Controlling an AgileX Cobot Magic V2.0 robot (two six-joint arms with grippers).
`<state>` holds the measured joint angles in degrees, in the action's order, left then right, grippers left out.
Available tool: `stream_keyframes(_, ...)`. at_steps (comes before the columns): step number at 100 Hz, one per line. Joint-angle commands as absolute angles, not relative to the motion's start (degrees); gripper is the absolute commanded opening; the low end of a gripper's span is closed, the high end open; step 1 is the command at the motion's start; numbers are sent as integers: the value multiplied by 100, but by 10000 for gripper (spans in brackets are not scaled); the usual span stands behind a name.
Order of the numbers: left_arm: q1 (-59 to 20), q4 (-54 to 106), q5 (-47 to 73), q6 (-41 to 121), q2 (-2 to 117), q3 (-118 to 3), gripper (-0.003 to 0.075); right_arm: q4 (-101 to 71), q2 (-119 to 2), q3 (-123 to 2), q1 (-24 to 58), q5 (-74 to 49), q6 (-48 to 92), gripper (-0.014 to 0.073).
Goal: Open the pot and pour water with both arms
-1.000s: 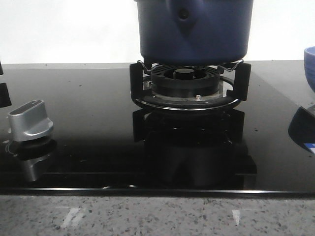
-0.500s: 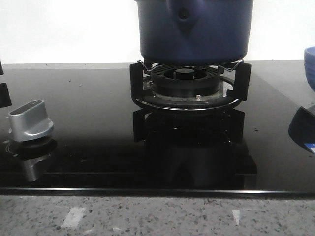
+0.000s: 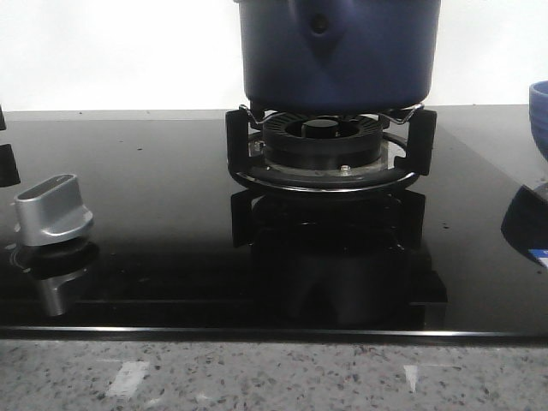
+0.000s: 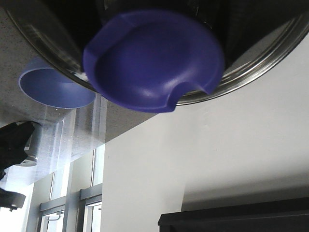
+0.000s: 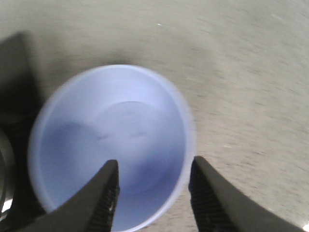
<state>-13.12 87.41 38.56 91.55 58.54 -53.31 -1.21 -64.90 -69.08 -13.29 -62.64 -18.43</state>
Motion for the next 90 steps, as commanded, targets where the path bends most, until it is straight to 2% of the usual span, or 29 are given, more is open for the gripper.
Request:
stream_keyframes(1,-1304,9245,3865,9101,5732,-5522,271,-247,-6543,-7027,-1587,-6171,-1849,309)
stream_keyframes(20,-1304,9270,3865,9101,5732,-5522,271,-288,-6850,-6781,-1804,-6522,-1756,309)
stream_keyframes(90,-1304,9321,3960,9101,5732,-5522,271,-797,-7613,-6225,-1808,-5874,-1756,309)
